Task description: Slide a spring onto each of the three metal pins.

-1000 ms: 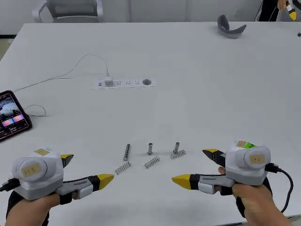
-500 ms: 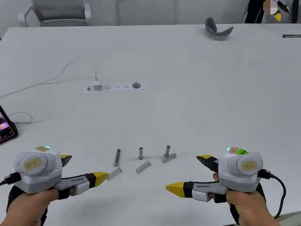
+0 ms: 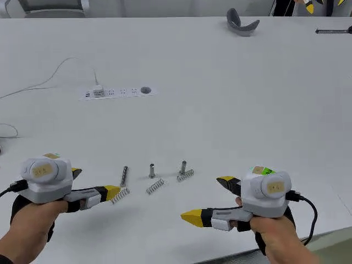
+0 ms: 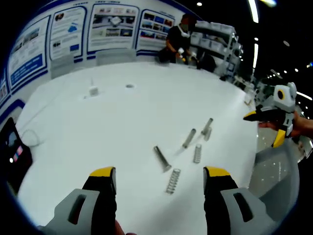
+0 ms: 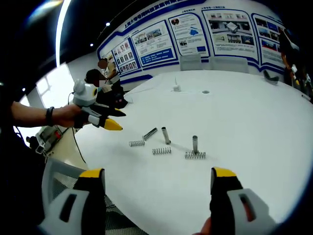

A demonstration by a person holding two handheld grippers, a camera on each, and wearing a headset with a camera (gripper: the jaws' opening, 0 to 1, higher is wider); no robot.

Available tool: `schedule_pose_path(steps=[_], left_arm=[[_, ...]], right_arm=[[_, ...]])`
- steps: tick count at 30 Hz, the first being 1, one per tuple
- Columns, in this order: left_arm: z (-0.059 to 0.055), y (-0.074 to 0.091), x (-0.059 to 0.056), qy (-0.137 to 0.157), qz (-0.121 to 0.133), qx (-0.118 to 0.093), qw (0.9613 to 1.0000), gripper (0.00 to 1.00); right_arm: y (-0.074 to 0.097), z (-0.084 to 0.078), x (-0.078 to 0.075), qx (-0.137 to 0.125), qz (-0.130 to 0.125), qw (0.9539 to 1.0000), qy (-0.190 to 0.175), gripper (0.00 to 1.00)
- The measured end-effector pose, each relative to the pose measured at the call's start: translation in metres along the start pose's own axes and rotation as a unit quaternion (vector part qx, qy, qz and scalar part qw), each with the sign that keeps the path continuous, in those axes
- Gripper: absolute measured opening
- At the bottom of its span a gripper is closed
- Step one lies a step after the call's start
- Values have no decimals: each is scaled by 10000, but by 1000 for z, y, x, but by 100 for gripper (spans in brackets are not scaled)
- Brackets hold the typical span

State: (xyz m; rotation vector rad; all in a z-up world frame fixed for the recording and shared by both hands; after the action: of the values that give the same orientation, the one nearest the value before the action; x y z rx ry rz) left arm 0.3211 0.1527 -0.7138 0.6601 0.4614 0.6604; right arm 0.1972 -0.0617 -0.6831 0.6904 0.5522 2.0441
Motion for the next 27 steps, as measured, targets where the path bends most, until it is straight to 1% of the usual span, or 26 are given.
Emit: schedule_pose_path(steps=[7,9,11,16,23,24,27], left_arm=[[3,-14,0,28,-49,55,10000,72],[4,-18,1,43,-24,80,10000,71],[3,-21,4,57,53,109,9999,70],[4,-31,5,126,40,118,9998,67],[6,-45,8,226,94,162,9996,60],[6,-49,9,258,81,174,9995,58],[6,-57,7,298,76,210,9993,55]], right_arm=[[-1,-2,0,26,-12,10000,-51,90],[-2,-3,0,38,-11,10000,-63,90],[-3,-3,1,42,-5,10000,-71,90],[-3,-4,2,52,13,10000,-77,90],[-4,-7,3,81,26,9999,-124,90],[-4,-8,3,86,24,9999,-133,90],[-4,-10,3,87,31,9998,-180,90]])
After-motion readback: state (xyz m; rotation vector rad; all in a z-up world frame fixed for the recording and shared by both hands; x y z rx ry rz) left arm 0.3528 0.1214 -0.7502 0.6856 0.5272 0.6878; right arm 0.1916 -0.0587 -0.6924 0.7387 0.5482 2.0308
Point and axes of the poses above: the centre of the closed fingertips' face, and the gripper's own axes: y roughly backward along the fingers, x roughly to its left, z roughly out of its top, the point moved 2 cm from there along y, roughly backward along the fingers, and after that the axes turned 4 degrees about x, right-handed, at the moved point
